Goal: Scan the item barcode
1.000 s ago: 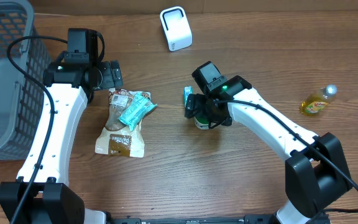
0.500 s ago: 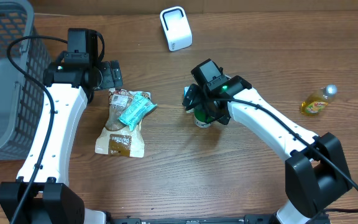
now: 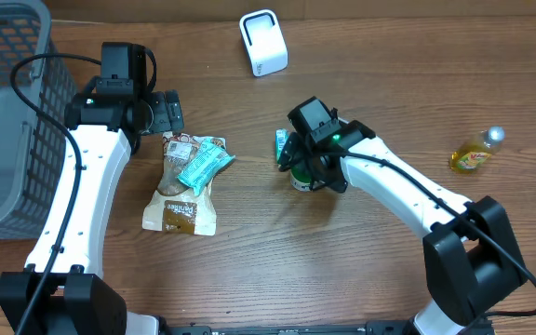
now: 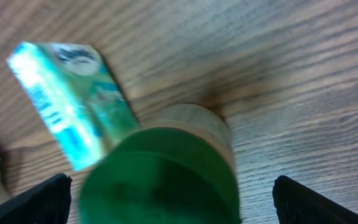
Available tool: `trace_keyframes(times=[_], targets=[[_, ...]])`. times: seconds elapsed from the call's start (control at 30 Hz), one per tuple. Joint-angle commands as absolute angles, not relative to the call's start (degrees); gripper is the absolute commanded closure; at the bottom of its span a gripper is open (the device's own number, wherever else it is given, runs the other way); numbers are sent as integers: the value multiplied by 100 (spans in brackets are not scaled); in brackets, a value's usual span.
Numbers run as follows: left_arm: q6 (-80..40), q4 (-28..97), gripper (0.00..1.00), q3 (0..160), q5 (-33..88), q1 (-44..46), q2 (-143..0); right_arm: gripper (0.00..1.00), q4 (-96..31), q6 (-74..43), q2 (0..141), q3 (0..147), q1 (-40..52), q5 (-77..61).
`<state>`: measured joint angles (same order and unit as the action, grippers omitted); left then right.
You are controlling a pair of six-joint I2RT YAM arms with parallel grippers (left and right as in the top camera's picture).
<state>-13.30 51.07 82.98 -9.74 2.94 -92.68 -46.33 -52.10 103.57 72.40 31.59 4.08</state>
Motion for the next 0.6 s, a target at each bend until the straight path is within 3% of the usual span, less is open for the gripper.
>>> trace_keyframes(times=[0.0,0.1,0.23,0.57], targets=[[-1262,5094,0,8340,-1052,263,-9225,0,-4541,-5249,10370,7159,3177,515],[-1262,5094,0,8340,-1052,263,-9225,7,-4519,-5229,10370,7159,3177,598],[-1262,5092,0,8340,-1052,263,-9225,31,-4550,-4950,10370,7159,3177,792],[-1262,5094,0,8340,-1052,263,-9225,41,-4541,-3199,10370,7159,3177,792]])
